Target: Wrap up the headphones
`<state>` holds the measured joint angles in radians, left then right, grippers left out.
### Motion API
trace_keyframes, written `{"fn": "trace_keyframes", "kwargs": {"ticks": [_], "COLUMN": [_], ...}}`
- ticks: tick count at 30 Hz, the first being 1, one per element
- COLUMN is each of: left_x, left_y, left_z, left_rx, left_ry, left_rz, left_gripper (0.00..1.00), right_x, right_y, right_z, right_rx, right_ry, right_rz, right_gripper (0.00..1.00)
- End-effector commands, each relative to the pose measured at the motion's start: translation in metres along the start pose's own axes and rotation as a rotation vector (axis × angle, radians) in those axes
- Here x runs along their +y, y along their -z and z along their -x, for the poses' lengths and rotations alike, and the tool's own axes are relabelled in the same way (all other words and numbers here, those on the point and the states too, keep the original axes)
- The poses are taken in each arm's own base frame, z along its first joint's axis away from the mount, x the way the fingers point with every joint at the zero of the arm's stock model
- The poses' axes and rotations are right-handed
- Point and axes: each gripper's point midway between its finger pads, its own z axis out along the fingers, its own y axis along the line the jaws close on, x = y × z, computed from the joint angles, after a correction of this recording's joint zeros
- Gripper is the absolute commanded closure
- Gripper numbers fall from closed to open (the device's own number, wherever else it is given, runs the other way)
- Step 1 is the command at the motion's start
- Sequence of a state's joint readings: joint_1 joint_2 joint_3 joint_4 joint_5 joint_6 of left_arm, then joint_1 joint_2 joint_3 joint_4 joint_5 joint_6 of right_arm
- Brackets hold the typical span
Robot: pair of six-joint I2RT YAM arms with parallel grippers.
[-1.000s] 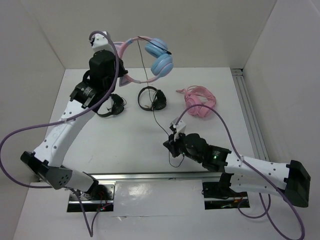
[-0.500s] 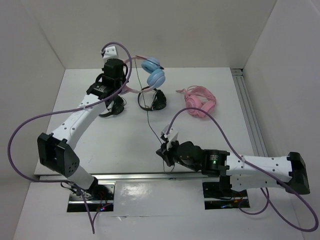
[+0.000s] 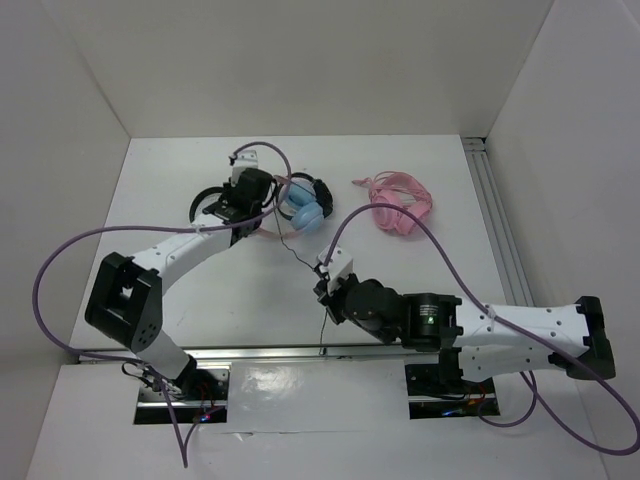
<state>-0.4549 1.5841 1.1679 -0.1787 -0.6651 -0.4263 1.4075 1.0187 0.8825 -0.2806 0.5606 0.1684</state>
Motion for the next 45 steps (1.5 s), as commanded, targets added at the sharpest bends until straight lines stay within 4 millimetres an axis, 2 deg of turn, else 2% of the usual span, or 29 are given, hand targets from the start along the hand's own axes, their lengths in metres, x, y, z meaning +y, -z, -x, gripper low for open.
{"fn": "trace_keyframes", "kwargs": {"ticks": [1,3,4,6,7,10,12,13,14,15,17,18,19,22,23,26,29,31,32,33,34,36,37,38,39,40,41,42,45], "left_x": [-0.019,-0.027,-0.028,-0.033,-0.036,-0.047,-0.045,-0.041,-0.046,-0.043,-0.042,-0.044,-0.037,-0.031,-0.025,-0.021,-0.019,-0.013,-0.016,-0.014,-0.012,-0.004,-0.002,0.001,0.001,-0.001,-0.001,-0.002,0.003], "left_y": [0.035,0.044,0.045,0.054,0.053,0.070,0.081,0.084,0.094,0.099,0.109,0.122,0.127,0.152,0.160,0.179,0.211,0.230,0.234,0.250,0.258,0.272,0.275,0.280,0.289,0.292,0.300,0.304,0.307], "left_z": [0.050,0.047,0.035,0.029,0.011,0.001,-0.012,-0.012,-0.020,-0.032,-0.044,-0.042,-0.048,-0.045,-0.049,-0.056,-0.070,-0.070,-0.074,-0.068,-0.068,-0.062,-0.062,-0.059,-0.055,-0.057,-0.054,-0.051,-0.036], "left_rx": [-0.219,-0.218,-0.187,-0.178,-0.140,-0.129,-0.096,-0.092,-0.077,-0.046,-0.022,-0.035,-0.024,-0.046,-0.015,0.025,0.106,0.094,0.104,0.084,0.073,0.041,0.037,0.032,0.014,0.015,0.002,-0.003,-0.044], "left_ry": [0.055,0.028,-0.007,-0.007,-0.049,-0.100,-0.154,-0.158,-0.180,-0.213,-0.237,-0.242,-0.269,-0.298,-0.339,-0.475,-0.600,-0.638,-0.651,-0.626,-0.635,-0.601,-0.606,-0.599,-0.593,-0.606,-0.593,-0.588,-0.553], "left_rz": [-0.015,-0.001,0.014,-0.015,-0.061,-0.190,-0.208,-0.206,-0.250,-0.259,-0.282,-0.313,-0.299,-0.323,-0.326,-0.391,-0.533,-0.629,-0.665,-0.746,-0.785,-0.840,-0.857,-0.873,-0.916,-0.943,-0.977,-0.995,-0.968], "left_gripper": [1.00,1.00,1.00,1.00,1.00,1.00,1.00,1.00,1.00,1.00,1.00,1.00,1.00,1.00,1.00,1.00,1.00,1.00,1.00,1.00,1.00,1.00,1.00,1.00,1.00,1.00,1.00,1.00,1.00], "right_x": [-0.016,-0.024,-0.028,-0.039,-0.044,-0.059,-0.076,-0.080,-0.081,-0.088,-0.092,-0.097,-0.100,-0.113,-0.114,-0.131,-0.145,-0.156,-0.160,-0.165,-0.164,-0.179,-0.179,-0.191,-0.195,-0.192,-0.205,-0.208,-0.216], "right_y": [0.022,0.023,0.026,0.032,0.036,0.047,0.058,0.061,0.063,0.066,0.069,0.069,0.067,0.064,0.062,0.069,0.069,0.064,0.060,0.057,0.050,0.040,0.032,0.027,0.022,0.010,0.005,0.001,-0.013], "right_z": [0.053,0.058,0.059,0.070,0.074,0.088,0.103,0.107,0.114,0.121,0.129,0.132,0.135,0.136,0.133,0.140,0.148,0.146,0.145,0.141,0.142,0.133,0.129,0.123,0.118,0.115,0.109,0.106,0.095], "right_rx": [-0.095,-0.084,-0.076,-0.090,-0.098,-0.124,-0.152,-0.160,-0.177,-0.190,-0.207,-0.203,-0.197,-0.166,-0.146,-0.140,-0.163,-0.159,-0.161,-0.151,-0.159,-0.136,-0.138,-0.122,-0.122,-0.121,-0.105,-0.100,-0.088], "right_ry": [0.002,0.041,0.047,0.064,0.058,0.063,0.056,0.059,0.053,0.061,0.065,0.081,0.089,0.119,0.148,0.174,0.180,0.190,0.184,0.189,0.177,0.169,0.159,0.155,0.139,0.134,0.128,0.111,0.059], "right_rz": [-0.057,-0.097,-0.116,-0.165,-0.183,-0.251,-0.321,-0.337,-0.344,-0.366,-0.377,-0.401,-0.423,-0.503,-0.519,-0.614,-0.673,-0.671,-0.673,-0.671,-0.631,-0.642,-0.611,-0.631,-0.620,-0.566,-0.578,-0.566,-0.527], "right_gripper": [1.00,1.00,1.00,1.00,1.00,1.00,1.00,1.00,1.00,1.00,1.00,1.00,1.00,1.00,1.00,1.00,1.00,1.00,1.00,1.00,1.00,1.00,1.00,1.00,1.00,1.00,1.00,1.00,1.00]}}
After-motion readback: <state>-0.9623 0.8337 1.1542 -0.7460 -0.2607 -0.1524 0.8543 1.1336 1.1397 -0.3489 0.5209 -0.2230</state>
